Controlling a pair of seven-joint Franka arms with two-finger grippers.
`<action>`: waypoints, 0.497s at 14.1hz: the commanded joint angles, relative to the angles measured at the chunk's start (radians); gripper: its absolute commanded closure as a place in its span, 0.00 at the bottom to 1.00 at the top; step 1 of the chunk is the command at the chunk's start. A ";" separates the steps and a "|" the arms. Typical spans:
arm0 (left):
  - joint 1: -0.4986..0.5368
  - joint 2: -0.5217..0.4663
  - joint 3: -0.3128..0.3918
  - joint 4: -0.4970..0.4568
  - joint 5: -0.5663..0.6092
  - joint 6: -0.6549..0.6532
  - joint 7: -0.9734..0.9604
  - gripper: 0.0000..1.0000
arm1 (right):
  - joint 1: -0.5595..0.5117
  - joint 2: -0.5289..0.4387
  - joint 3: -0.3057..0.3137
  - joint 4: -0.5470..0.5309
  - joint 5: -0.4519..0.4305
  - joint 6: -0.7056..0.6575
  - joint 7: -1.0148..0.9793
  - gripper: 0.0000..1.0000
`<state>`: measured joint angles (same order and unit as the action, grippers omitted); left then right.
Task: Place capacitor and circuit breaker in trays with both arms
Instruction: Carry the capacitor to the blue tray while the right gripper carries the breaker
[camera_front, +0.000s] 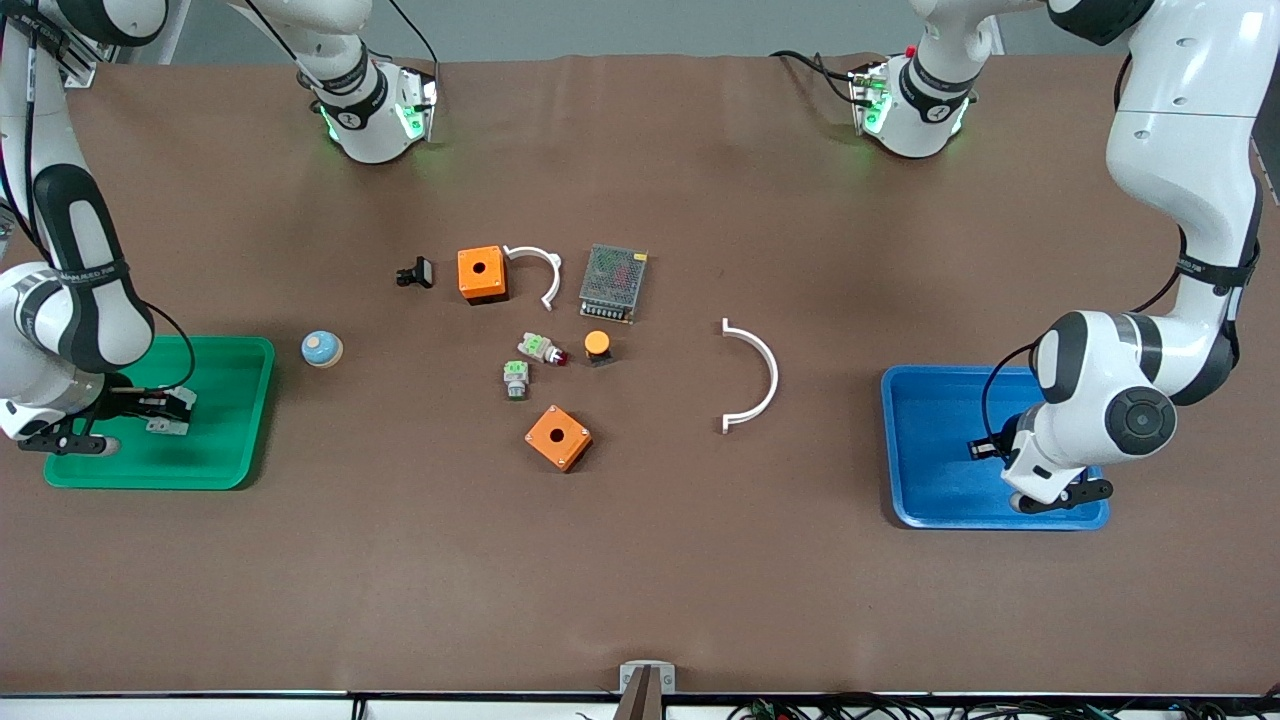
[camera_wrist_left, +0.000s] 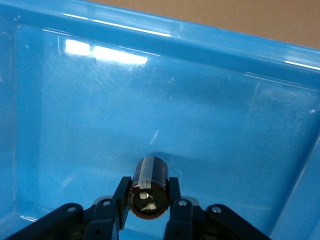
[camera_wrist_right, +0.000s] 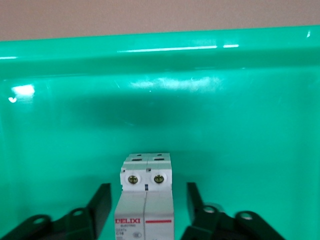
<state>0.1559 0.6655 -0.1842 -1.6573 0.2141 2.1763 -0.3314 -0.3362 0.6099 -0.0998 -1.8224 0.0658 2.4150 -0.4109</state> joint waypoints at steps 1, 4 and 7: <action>0.011 0.005 -0.004 -0.009 0.021 0.014 0.008 0.81 | -0.007 -0.021 0.014 0.032 0.022 -0.017 -0.020 0.00; 0.019 0.008 -0.004 -0.013 0.021 0.014 0.008 0.80 | 0.005 -0.025 0.015 0.135 0.019 -0.161 -0.016 0.00; 0.019 0.017 -0.006 -0.013 0.021 0.014 0.009 0.77 | 0.061 -0.062 0.014 0.231 0.012 -0.348 0.033 0.00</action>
<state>0.1650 0.6813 -0.1840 -1.6622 0.2142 2.1764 -0.3314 -0.3151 0.5830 -0.0840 -1.6362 0.0658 2.1600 -0.4082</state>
